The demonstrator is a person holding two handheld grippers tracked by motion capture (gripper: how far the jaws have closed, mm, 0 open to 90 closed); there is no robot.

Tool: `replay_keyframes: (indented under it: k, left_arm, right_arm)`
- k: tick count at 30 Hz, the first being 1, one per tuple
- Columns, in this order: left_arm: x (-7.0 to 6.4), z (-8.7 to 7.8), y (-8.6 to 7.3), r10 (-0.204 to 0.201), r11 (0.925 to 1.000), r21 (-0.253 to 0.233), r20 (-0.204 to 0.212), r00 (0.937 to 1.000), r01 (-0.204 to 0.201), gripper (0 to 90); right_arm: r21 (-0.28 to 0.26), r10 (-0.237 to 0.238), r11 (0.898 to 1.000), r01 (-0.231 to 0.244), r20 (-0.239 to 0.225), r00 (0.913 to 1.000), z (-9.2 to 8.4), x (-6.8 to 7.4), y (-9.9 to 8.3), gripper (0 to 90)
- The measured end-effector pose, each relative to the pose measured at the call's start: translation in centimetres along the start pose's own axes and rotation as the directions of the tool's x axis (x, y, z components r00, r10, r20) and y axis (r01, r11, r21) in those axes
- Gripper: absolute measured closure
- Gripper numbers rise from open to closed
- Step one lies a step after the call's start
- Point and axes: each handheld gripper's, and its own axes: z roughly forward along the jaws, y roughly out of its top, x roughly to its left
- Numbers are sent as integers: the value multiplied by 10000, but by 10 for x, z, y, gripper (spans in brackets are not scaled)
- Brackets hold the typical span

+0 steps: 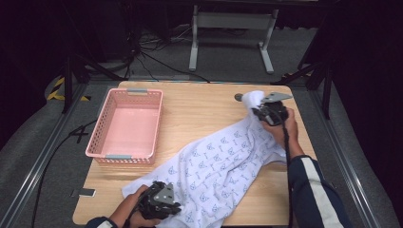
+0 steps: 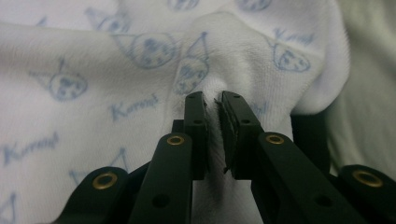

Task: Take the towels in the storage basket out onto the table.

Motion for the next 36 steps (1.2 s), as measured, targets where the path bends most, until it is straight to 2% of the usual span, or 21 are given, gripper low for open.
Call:
replay_keyframes:
  k: [3,7,9,14,15,16,18,19,20,22,23,25,26,27,28,29,30,32,33,34,36]
  left_arm:
    - [-1,10,14,289,9995,125,488,9984,-296,802]
    - [-5,16,20,282,9996,-45,506,9983,-280,799]
    - [-7,16,20,130,9999,5,453,9989,-130,796]
    - [-14,20,25,321,9995,-90,620,9976,-316,758]
    - [-15,20,27,415,9991,-76,745,9964,-410,746]
    - [-15,17,29,457,9989,-171,774,9959,-445,726]
    - [-13,8,33,200,9972,-732,946,9953,-131,681]
    - [-11,1,36,346,9929,-1162,763,9965,-256,665]
    - [-11,-4,37,244,9926,-1205,597,9979,-171,639]
    - [-3,-14,41,310,9865,-1615,303,9991,-257,635]
    - [1,-16,42,175,9831,-1822,57,9998,-162,615]
    - [12,-16,45,-258,9806,-1948,-308,9992,193,608]
    - [17,-14,45,-366,9785,-2047,-479,9982,260,606]
    - [21,-11,46,-364,9819,-1882,-779,9963,212,611]
    - [26,-8,47,-500,9837,-1768,-993,9938,319,617]
    - [31,-5,46,-641,9825,-1812,-1136,9915,427,605]
    - [36,-3,45,-760,9833,-1746,-1379,9875,513,597]
    - [51,3,43,-1238,9799,-1772,-1813,9756,914,592]
    - [51,3,43,-1238,9799,-1772,-1813,9756,914,570]
    - [55,3,43,-1219,9819,-1682,-2118,9697,867,570]
    - [61,7,42,-1677,9711,-2025,-2023,9648,1264,578]
  right_arm:
    - [-12,-618,9981,620,-905,9940,9,37,12,822]
    - [177,-1298,9905,1365,-2086,9693,14,83,11,822]
    - [421,-1776,9799,1950,-2613,9488,14,106,4,821]
    - [697,-2191,9628,2610,-3632,9056,13,148,-19,814]
    - [733,-2225,9604,2688,-3791,8982,13,152,-22,805]
    - [750,-2263,9572,2797,-4091,8840,11,159,-27,758]
    - [718,-2287,9549,2880,-4406,8681,7,164,-35,697]
    - [654,-2262,9565,2843,-4490,8644,3,164,-38,647]
    - [510,-2190,9612,2711,-4566,8623,-3,160,-41,560]
    - [303,-1998,9693,2440,-4812,8535,-16,149,-44,552]
    - [108,-2011,9727,2319,-4598,8650,-24,140,-45,524]
    - [-349,-1793,9831,1798,-3834,9060,-43,112,-46,545]
    - [-577,-1404,9900,1285,-3298,9335,-52,91,-47,542]
    - [-685,-1081,9933,927,-2744,9555,-58,75,-48,535]
    - [-839,-752,9948,583,-2153,9736,-62,59,-50,529]
    - [-862,-377,9960,231,-1714,9845,-62,46,-52,521]
    - [-655,-77,9979,-24,-1533,9882,-59,34,-54,503]
    - [-61,-154,9999,148,-1154,9932,-40,17,-62,473]
    - [-61,-154,9999,148,-1154,9932,-40,17,-62,473]
    - [446,-5,9990,57,-1151,9933,-27,10,-67,442]
    - [947,-148,9951,298,-1549,9878,-11,7,-72,431]
